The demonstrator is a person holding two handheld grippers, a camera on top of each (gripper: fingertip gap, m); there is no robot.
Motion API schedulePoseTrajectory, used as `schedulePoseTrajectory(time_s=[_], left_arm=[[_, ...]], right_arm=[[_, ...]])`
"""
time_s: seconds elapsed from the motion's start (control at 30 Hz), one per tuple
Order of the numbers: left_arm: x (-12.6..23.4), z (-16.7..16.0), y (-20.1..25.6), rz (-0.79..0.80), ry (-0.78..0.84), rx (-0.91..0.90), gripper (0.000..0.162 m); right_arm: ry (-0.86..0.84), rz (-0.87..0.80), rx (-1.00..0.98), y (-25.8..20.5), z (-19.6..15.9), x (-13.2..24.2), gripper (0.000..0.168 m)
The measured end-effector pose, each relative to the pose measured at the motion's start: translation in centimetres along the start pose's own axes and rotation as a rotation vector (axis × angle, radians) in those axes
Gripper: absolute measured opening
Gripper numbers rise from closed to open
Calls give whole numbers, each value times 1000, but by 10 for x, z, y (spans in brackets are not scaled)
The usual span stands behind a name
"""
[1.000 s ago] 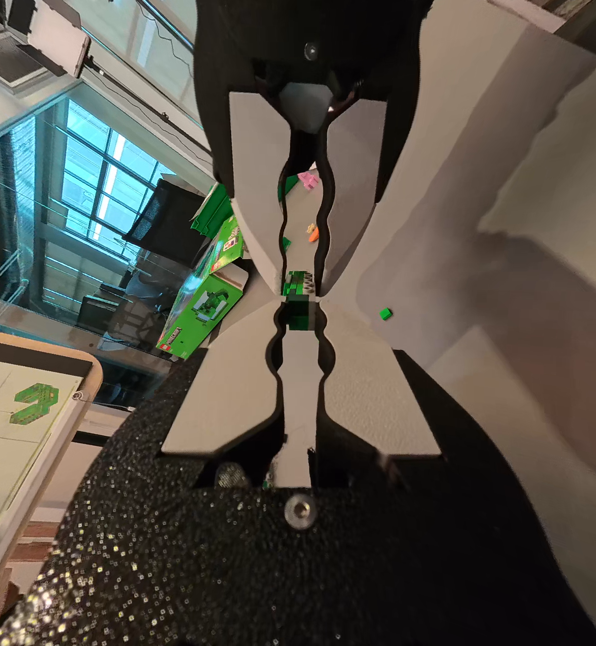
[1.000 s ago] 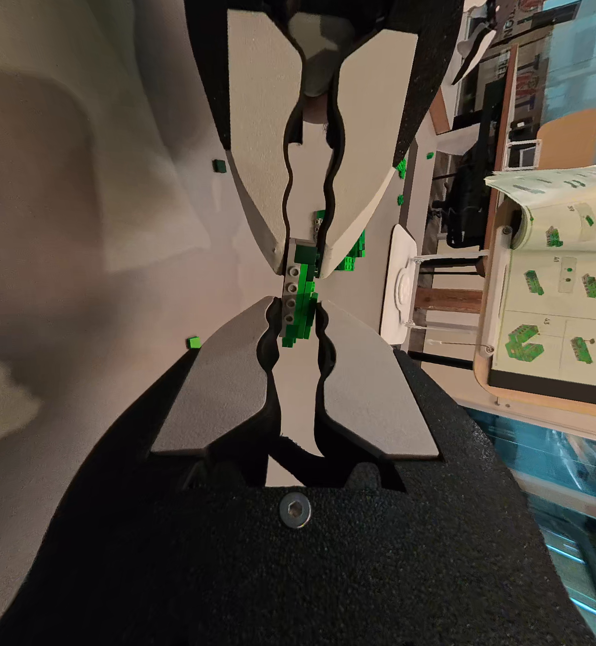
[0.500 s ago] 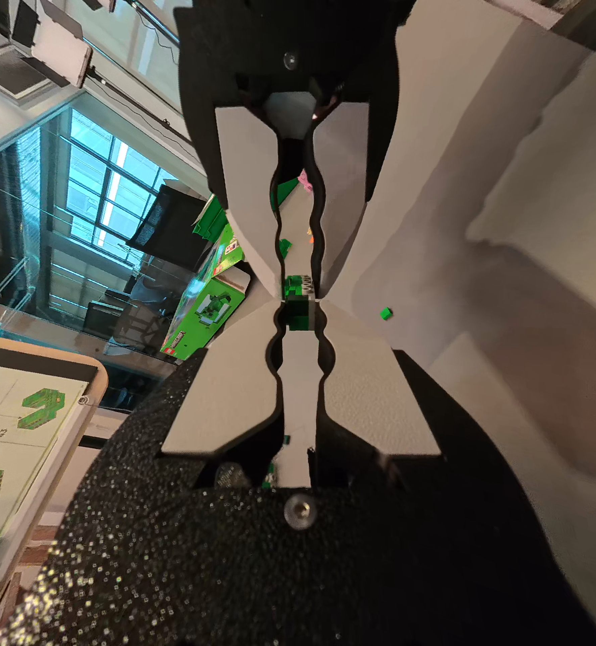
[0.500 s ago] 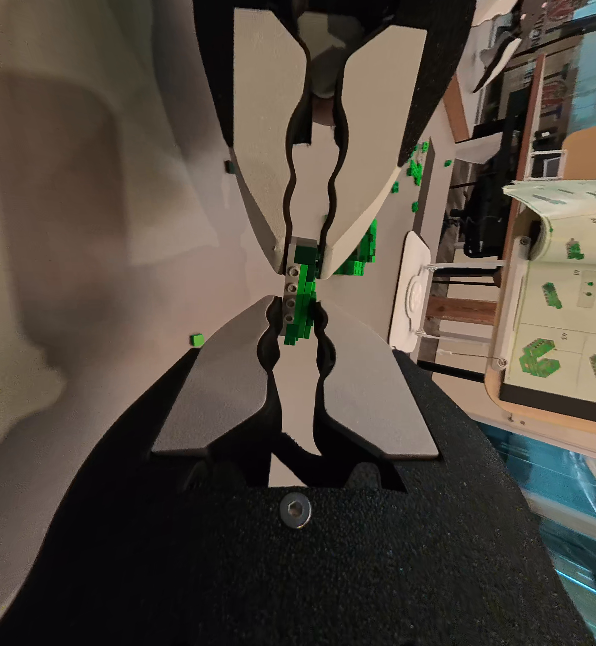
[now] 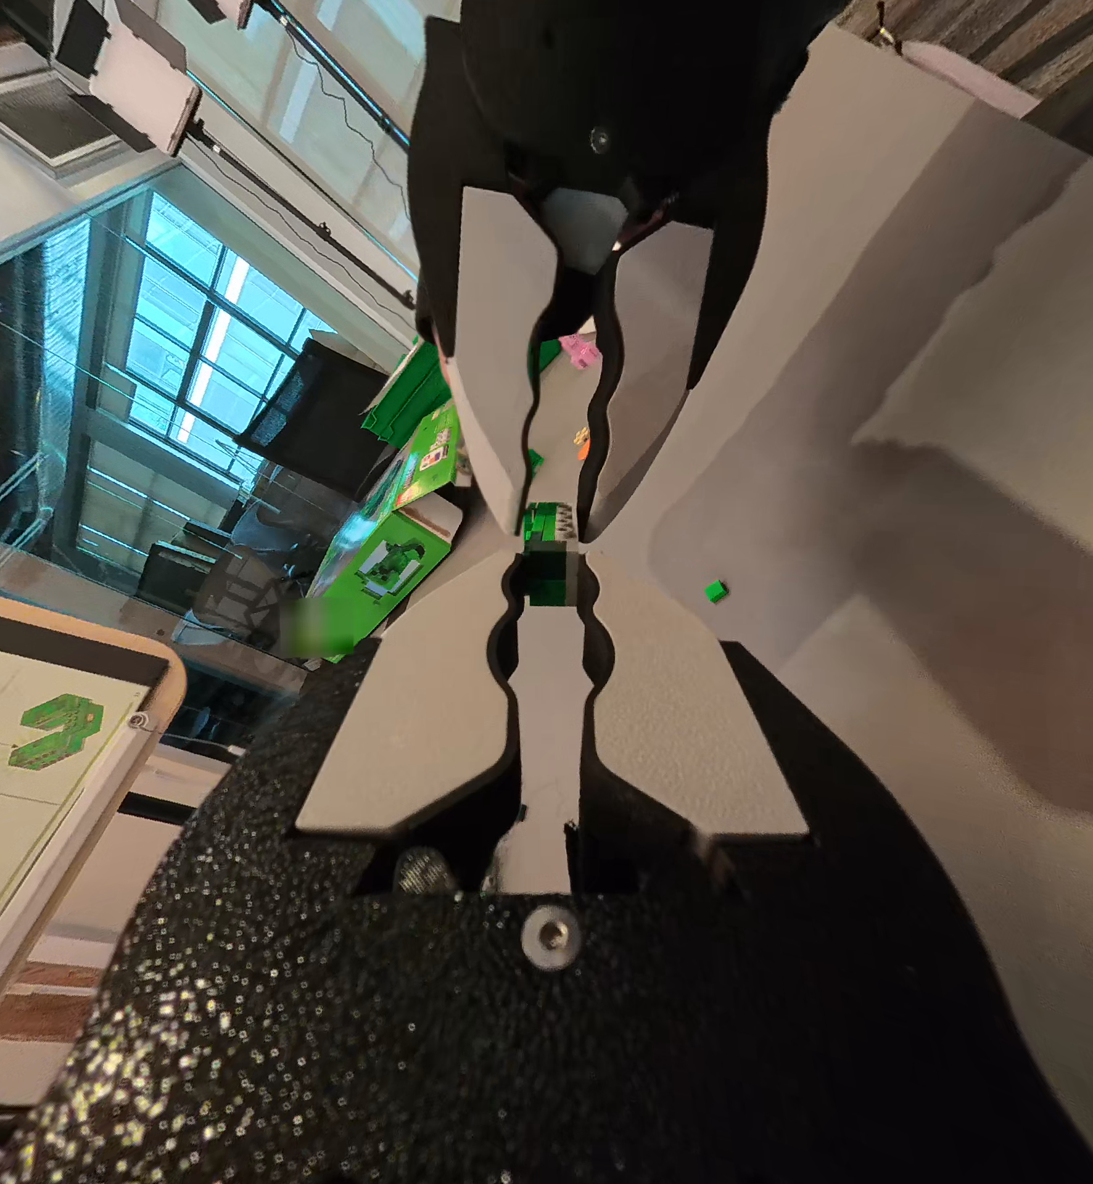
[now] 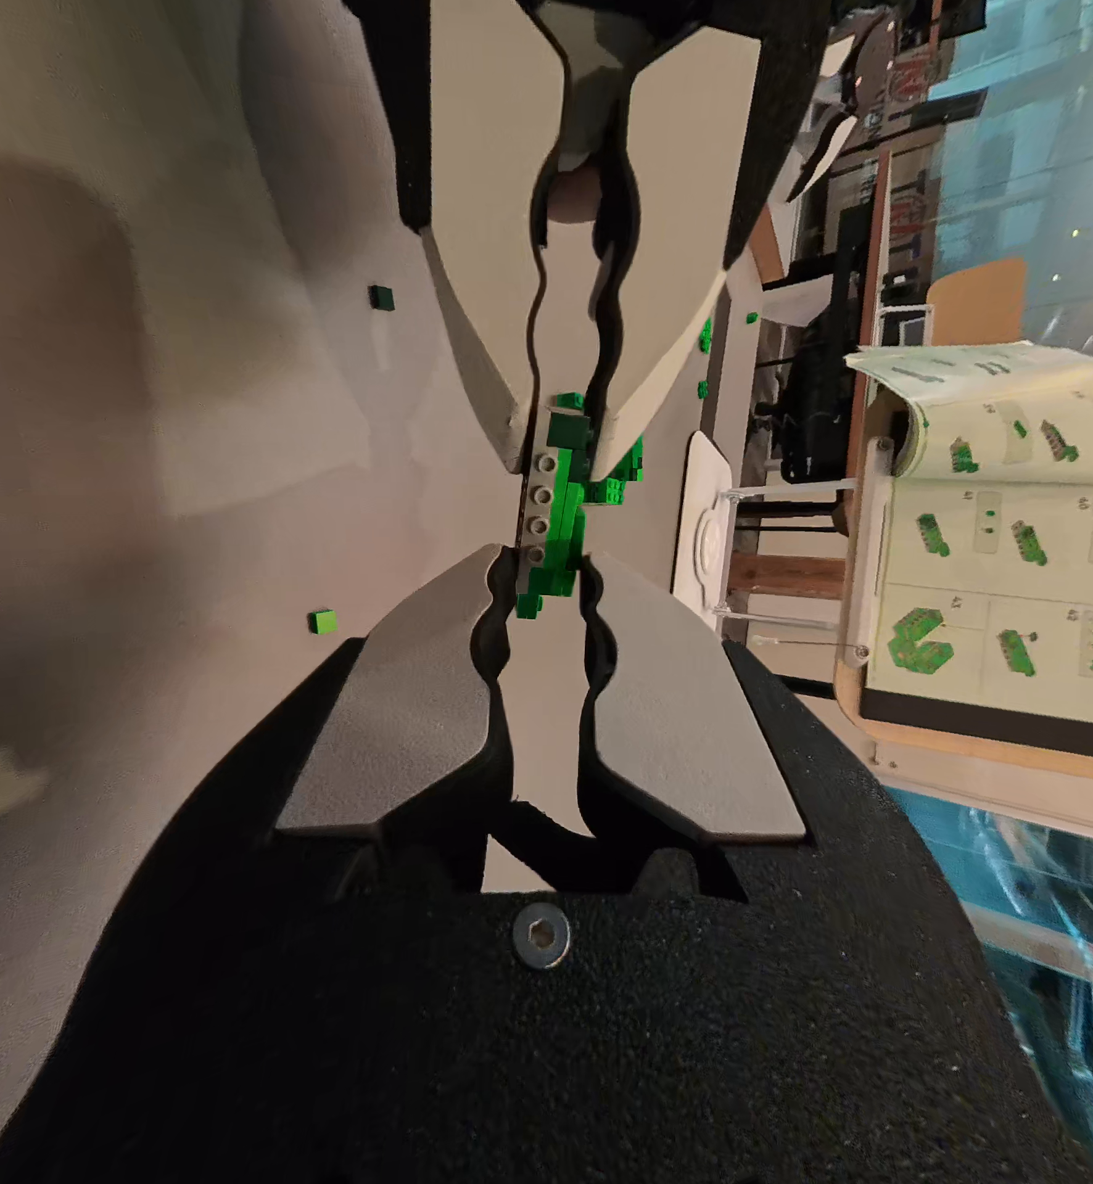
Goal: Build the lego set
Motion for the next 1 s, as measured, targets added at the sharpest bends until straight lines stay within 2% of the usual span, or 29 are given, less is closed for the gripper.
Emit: schedulePoseTrajectory(time_s=[0.03,0.27,0.4,0.5,0.57,0.63,0.7,0.73,0.83,0.9,1.0], left_arm=[[0,0,0,-1,4,5,15],[0,1,1,9,-6,-35,15],[0,1,-1,27,4,-10,15],[1,-1,-3,26,3,-3,15],[1,-1,-3,39,7,-4,16],[1,-1,-4,44,16,19,17],[0,1,-8,84,50,95,21],[0,1,-11,96,61,150,35],[-4,-6,-20,67,18,376,64],[-5,-8,-23,14,52,540,66],[-4,-11,-27,-32,98,686,52]], right_arm=[[-1,-3,7,0,0,0,18],[-29,-6,58,-1,1,0,17],[-1,-8,-21,3,-1,0,17],[-12,-64,17,4,-3,-1,27],[-8,-42,20,3,-3,-2,17],[-7,-60,31,3,-4,-3,17],[-32,-134,57,8,-7,-3,17],[-48,-175,85,11,-10,-3,17],[-79,-294,195,13,-14,-2,17],[-97,-351,260,13,-12,-3,17],[-117,-411,325,12,-8,-5,17]])
Point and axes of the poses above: each gripper's, where its closed fingertips meet, x back along the fingers, z out of its top, y = z × x across the jaws, the point moved 7 cm from there along x, back along the fingers, and after that the axes turned 5 degrees about x, right-handed, at the moved point
